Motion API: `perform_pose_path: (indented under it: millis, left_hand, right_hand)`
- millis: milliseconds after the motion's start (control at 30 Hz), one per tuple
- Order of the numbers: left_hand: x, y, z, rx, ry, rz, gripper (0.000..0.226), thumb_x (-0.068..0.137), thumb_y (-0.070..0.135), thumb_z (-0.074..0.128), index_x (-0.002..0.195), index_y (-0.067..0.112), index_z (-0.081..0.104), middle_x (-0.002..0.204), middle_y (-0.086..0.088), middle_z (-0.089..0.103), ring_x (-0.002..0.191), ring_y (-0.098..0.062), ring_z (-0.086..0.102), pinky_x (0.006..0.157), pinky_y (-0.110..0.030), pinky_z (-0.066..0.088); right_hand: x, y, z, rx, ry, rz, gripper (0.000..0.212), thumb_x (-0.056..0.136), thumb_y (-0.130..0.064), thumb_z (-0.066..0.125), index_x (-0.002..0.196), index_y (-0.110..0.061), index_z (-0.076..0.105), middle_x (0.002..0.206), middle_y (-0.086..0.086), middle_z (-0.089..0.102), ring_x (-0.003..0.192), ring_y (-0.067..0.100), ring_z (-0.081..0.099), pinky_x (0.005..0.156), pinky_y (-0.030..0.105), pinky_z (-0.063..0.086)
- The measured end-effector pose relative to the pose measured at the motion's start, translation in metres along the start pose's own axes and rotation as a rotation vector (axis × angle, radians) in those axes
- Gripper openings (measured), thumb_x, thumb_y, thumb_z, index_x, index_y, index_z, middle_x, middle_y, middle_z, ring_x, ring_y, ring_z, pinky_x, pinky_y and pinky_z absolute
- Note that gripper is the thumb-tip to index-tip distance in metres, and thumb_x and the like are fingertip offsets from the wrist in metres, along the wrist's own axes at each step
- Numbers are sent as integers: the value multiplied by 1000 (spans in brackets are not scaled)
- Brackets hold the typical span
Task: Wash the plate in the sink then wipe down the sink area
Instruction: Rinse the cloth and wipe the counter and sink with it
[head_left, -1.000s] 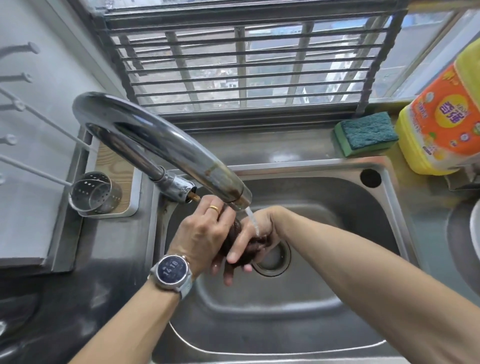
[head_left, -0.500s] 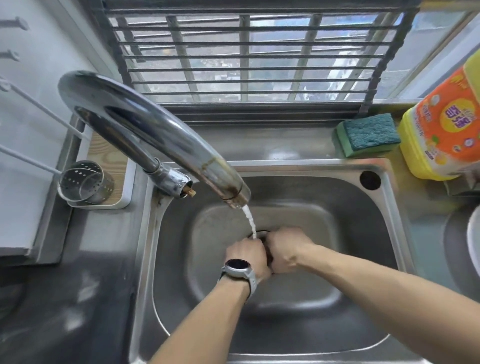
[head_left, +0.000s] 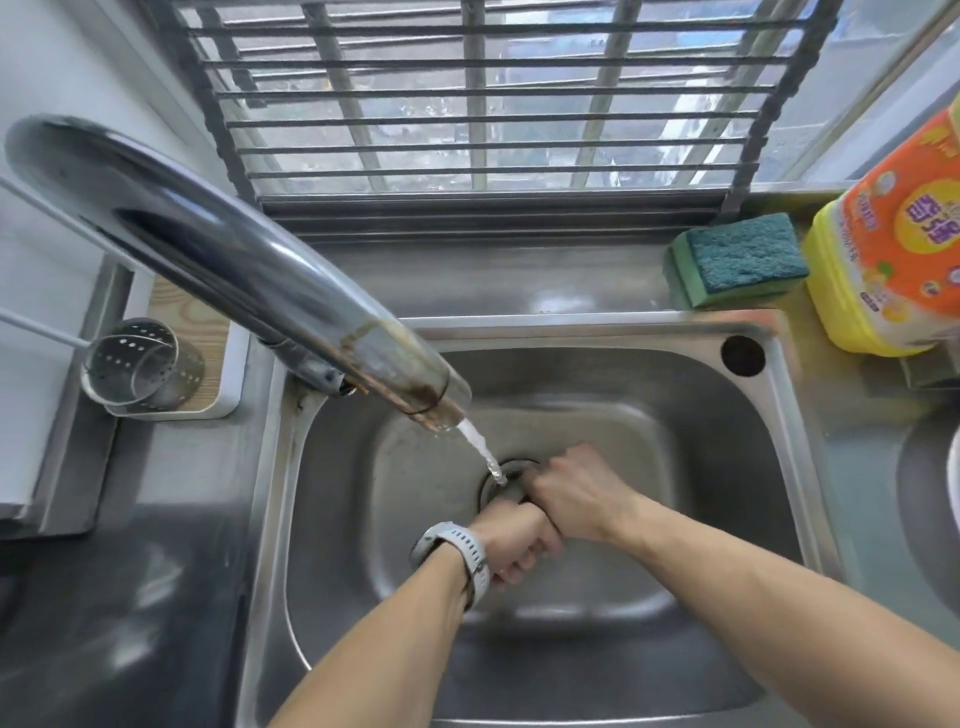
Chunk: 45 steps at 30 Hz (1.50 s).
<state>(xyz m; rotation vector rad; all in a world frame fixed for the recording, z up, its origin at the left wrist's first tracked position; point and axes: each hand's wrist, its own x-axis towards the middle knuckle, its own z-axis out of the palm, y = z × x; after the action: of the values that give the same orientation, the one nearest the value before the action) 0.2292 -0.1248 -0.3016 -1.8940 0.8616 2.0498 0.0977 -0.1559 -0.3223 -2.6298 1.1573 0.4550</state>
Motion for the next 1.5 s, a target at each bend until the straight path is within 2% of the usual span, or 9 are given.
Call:
perform_pose_path:
  millis: [200,333,433,600,700,800,967,1333,1500]
  left_hand:
    - [4,-6,3,-228,-134,-38,42,83,20,63,55,27,32,48,7,23,38,-10,15,42,-22,9]
    - [0,-10,0,-380,10,103,18,77,17,68,64,18,57,52,2,46,39,-12,35,38,-20,24]
    - [-5,-15,-15,-780,118,152,12,89,19,65,84,9,69,66,-8,64,52,-20,54,51,-29,47]
    - [6,-35,-36,-1177,369,143,28,97,25,62,115,5,71,96,-12,74,79,-21,70,66,-30,55]
    - [9,-37,-40,-1347,356,131,33,96,20,66,123,2,65,106,-18,71,89,-25,70,80,-36,58]
    - [9,-32,-41,-1465,290,191,33,99,28,60,119,2,63,103,-20,69,89,-30,67,99,-44,53]
    - [17,-27,-49,-1495,325,268,54,99,49,54,128,5,64,119,-17,68,106,-32,67,96,-45,53]
    - [-3,20,15,-1005,286,454,30,79,25,84,104,22,69,102,-8,78,101,-29,74,96,-49,57]
    - [-16,12,-6,-1288,414,388,36,76,33,87,101,12,71,93,-9,77,84,-27,74,84,-41,61]
  right_hand:
    - [9,-1,9,-51,126,-10,23,51,-27,78,46,-18,58,43,-1,60,37,21,61,37,19,34]
    - [10,-3,-10,72,-8,168,13,76,-27,70,84,-17,72,88,8,76,84,30,74,64,31,49]
    - [10,-3,-27,389,-179,476,44,72,-36,77,109,-18,61,107,11,71,99,32,68,75,33,52]
    - [20,-19,-40,1361,-355,665,34,79,-46,76,93,-18,63,66,3,57,43,15,43,40,22,34]
    - [33,-37,-39,1581,-184,897,38,86,-53,67,74,-18,61,52,0,50,41,14,38,43,20,27]
    - [43,-57,-34,1641,10,947,36,83,-47,72,75,-12,66,64,3,67,57,20,63,59,31,58]
    - [37,-78,-38,1702,189,797,33,84,-38,73,73,-7,70,70,9,71,69,23,68,67,36,56]
    - [-18,-47,-34,2197,427,1361,19,92,-27,68,93,-9,72,83,11,74,74,28,71,77,45,61]
    - [14,-54,-53,2220,413,1265,34,80,-33,77,101,-7,73,89,16,78,77,31,75,74,44,63]
